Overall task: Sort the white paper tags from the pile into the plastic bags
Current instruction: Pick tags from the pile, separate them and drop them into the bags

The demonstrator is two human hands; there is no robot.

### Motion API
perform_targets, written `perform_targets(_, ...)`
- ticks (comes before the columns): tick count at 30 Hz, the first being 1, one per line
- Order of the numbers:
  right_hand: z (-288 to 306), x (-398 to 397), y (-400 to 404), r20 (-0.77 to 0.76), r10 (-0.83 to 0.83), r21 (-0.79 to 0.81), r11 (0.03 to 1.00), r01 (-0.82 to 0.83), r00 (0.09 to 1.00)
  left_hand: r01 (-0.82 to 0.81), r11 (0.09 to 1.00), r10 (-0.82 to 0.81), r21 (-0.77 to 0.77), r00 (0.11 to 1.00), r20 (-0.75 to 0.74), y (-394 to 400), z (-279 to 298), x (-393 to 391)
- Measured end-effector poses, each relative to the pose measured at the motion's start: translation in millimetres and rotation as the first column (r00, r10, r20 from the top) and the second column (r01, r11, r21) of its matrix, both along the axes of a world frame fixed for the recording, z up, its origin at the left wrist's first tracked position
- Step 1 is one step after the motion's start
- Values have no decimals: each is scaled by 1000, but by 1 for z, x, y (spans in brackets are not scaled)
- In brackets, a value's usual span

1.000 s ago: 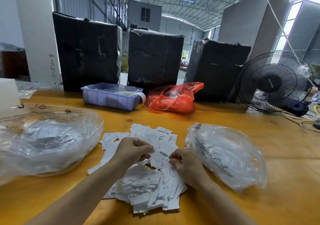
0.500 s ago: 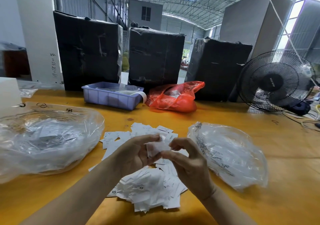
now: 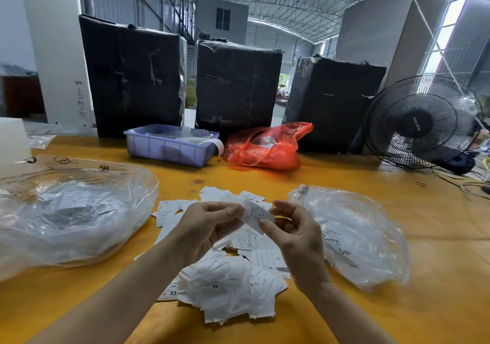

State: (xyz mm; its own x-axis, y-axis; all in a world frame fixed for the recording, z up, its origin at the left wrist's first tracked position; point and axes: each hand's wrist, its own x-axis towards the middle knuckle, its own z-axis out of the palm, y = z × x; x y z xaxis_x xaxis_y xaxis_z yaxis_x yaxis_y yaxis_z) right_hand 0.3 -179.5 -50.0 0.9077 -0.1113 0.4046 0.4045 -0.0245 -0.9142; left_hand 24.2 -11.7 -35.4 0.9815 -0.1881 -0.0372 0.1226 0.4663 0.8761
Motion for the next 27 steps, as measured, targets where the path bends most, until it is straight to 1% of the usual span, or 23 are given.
perform_targets(3, 3, 0, 0, -145, 134, 196, 975, -104, 980, -52, 998, 52, 28, 999, 9, 2, 1, 1)
perform_targets(5, 4, 1, -1, -195, 165, 299, 949, -102, 967, -88, 995, 88, 42, 996, 7, 5, 1, 1)
perform_targets(7, 6, 0, -3, -225, 175, 350, 933, -88, 959, -113, 992, 113, 62, 994, 0, 6, 0, 0)
perform_targets(11, 9, 1, -7, -247, 185, 384, 920, -80, 951, -122, 982, 125, 142, 992, -11, 4, -1, -1)
perform_targets(16, 9, 1, -7, -239, 197, 392, 915, -91, 951, -113, 954, 108, 277, 994, 35, 0, 0, -5)
perform_targets(23, 8, 2, -7, -266, 193, 363, 928, -88, 944, -114, 933, 100, 342, 993, 60, -2, 0, -6)
perform_targets(27, 7, 2, -7, -240, 173, 330, 940, -87, 955, -98, 929, 77, 358, 994, 73, -3, 2, -8)
